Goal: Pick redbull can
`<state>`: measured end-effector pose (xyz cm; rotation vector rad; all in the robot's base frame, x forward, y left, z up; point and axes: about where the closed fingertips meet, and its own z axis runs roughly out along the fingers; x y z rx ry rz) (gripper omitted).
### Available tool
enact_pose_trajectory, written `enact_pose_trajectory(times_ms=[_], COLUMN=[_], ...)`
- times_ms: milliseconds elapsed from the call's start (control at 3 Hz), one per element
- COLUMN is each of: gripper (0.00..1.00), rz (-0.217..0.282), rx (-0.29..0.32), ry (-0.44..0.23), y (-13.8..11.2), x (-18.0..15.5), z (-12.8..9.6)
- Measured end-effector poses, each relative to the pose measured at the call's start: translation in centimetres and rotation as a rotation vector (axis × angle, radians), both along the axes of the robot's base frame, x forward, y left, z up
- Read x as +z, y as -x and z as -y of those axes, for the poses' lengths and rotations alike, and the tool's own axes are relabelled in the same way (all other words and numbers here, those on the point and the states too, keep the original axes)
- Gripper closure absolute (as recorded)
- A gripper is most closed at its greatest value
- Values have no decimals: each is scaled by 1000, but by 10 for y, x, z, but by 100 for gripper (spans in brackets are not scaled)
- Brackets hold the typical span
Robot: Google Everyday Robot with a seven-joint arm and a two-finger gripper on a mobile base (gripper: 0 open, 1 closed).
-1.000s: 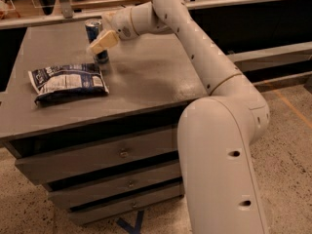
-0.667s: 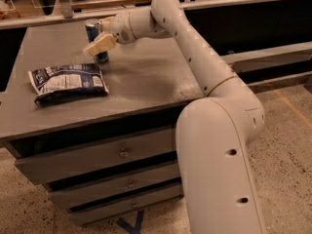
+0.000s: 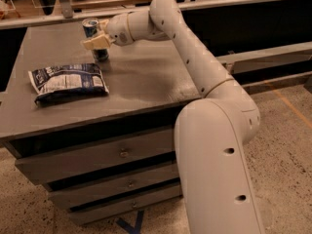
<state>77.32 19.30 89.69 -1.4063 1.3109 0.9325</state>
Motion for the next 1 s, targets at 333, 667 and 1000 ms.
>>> enact_pose_trajectory(times_ms=[333, 667, 1000], gripper=[88, 100, 100], rz=[44, 81, 81], rx=[-20, -41, -41], ry=[-54, -91, -91], y=[7, 23, 23], x=[30, 76, 76], z=[9, 28, 27])
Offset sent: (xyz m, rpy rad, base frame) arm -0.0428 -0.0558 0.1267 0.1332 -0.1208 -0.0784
